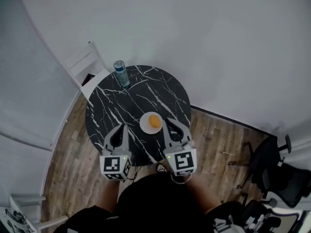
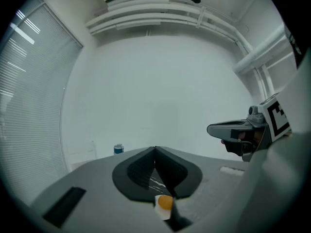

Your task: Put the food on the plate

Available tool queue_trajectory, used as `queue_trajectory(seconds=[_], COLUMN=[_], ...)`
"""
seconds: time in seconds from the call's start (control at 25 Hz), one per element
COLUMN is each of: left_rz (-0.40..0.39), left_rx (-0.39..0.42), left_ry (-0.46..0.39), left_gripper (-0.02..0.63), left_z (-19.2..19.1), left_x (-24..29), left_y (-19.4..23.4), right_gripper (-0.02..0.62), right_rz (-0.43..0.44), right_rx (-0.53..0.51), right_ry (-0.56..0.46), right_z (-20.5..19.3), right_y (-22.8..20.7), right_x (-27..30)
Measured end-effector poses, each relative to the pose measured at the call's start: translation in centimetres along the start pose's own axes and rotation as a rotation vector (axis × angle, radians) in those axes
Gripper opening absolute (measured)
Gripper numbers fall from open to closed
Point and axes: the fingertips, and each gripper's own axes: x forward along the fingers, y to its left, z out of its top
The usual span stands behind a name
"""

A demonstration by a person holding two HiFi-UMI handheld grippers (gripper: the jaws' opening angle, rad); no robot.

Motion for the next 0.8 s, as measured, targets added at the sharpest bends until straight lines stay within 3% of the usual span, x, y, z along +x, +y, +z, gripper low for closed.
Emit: queue_trajectory(seconds=[0.36,0.56,0.8], left_rz=[0.015,0.004,0.007], left_rx=[-0.011,-0.006,-0.003], left_ry=[0.006,0.015,0.023], left_gripper=[0.000,0.000,0.000], left_z=[-0.2,-0.3,-0.7], left_x=[0.7,0.8,1.2], left_y=[0.4,0.0,0.4], right_gripper=[-0.003,-0.003,-0.003], right_rz=[0.027,0.088,0.089], right_rx=[-0.027,0.021,-0.033], right_ry=[0.024,0.051,0.039], right_z=[-0.5,-1.2,-0.8], right_y=[-0.5,0.0,-0.4], right_x=[0.6,0.8,1.1])
